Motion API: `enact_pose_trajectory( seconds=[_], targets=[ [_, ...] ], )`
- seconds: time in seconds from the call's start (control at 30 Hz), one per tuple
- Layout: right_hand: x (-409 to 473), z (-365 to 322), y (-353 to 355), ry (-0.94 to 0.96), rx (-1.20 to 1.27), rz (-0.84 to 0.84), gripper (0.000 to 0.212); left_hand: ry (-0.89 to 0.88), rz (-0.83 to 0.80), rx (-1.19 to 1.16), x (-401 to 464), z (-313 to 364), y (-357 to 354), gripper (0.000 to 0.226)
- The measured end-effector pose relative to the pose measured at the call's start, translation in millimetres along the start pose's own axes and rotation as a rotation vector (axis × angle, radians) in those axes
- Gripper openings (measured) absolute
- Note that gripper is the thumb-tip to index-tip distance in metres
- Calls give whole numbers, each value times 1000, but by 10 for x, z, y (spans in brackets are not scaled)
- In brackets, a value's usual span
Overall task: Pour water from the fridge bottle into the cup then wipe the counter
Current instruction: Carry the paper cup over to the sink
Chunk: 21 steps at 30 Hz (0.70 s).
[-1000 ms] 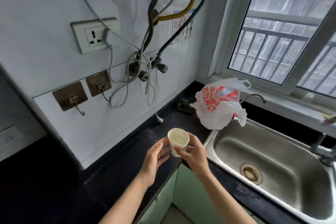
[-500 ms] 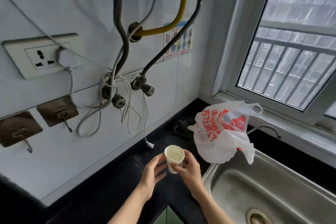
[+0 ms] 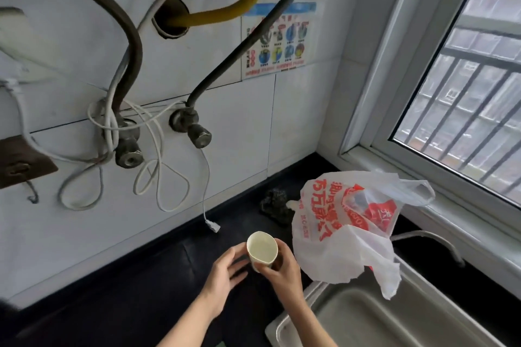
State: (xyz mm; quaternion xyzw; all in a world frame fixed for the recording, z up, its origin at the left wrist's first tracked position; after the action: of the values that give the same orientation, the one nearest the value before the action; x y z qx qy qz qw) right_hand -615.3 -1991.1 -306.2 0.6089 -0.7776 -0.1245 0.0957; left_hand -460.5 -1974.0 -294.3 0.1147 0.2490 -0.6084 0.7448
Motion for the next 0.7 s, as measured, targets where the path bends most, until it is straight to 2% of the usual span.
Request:
enact_pose_trajectory(
  seconds=[0.27, 0.47, 0.57, 0.7],
  targets=[
    [2, 119, 12, -3, -26, -65, 63, 16, 43, -10, -17, -85, -21, 40],
    [-84, -34, 111, 13, -107, -81, 67, 3, 94, 29, -136, 19, 69, 34],
    [-159, -281, 214, 99, -239, -53, 63, -71, 155, 107, -303, 207, 189, 27],
    [-344, -653, 229, 327, -422, -28, 50, -255, 191, 222, -648, 457, 459, 28]
  ],
)
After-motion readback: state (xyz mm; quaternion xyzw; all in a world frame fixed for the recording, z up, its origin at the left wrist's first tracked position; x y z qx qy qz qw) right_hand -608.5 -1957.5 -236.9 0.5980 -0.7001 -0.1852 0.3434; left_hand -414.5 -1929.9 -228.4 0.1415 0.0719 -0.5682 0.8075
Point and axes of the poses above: each hand's wrist, its own x-axis towards the middle knuckle, its own y-axis out of the back of the hand, z = x × y, the point moved 5 cm from there along x, towards the middle knuckle, and after that the axes turned 11 degrees about z, right-handed, at the moved point
